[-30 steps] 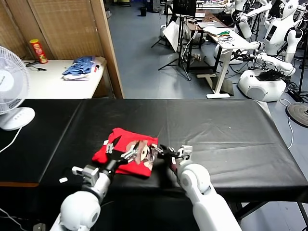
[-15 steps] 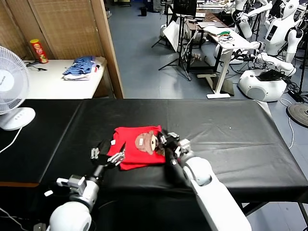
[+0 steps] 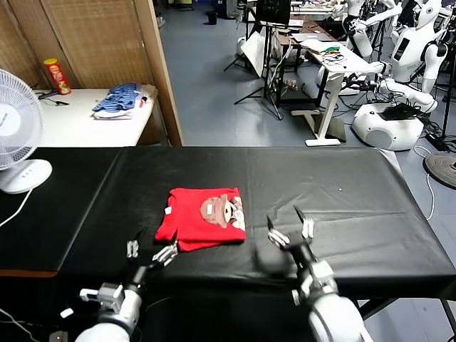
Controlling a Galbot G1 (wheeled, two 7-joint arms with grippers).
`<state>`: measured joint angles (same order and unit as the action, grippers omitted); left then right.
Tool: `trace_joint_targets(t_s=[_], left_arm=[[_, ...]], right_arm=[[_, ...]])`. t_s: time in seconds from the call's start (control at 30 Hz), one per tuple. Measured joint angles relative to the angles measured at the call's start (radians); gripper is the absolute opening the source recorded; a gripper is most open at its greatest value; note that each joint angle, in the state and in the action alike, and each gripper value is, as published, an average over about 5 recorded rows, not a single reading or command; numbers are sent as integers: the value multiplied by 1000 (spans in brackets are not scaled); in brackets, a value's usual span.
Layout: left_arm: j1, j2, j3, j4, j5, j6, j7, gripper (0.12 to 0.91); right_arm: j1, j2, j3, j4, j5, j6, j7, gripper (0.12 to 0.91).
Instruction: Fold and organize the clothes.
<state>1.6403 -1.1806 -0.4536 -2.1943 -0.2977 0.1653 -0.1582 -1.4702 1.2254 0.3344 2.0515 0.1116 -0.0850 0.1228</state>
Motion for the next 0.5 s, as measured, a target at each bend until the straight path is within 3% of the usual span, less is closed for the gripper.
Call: trace_joint_targets(t_s=[0.33, 0.5], left_arm=[[176, 16, -83, -48, -42, -7, -11, 798], [259, 21, -134, -81, -92, 28, -12, 798]], right_arm=[[-385, -4, 97, 261, 60, -99, 104, 798], [-498, -20, 124, 338, 73, -136, 133, 798]])
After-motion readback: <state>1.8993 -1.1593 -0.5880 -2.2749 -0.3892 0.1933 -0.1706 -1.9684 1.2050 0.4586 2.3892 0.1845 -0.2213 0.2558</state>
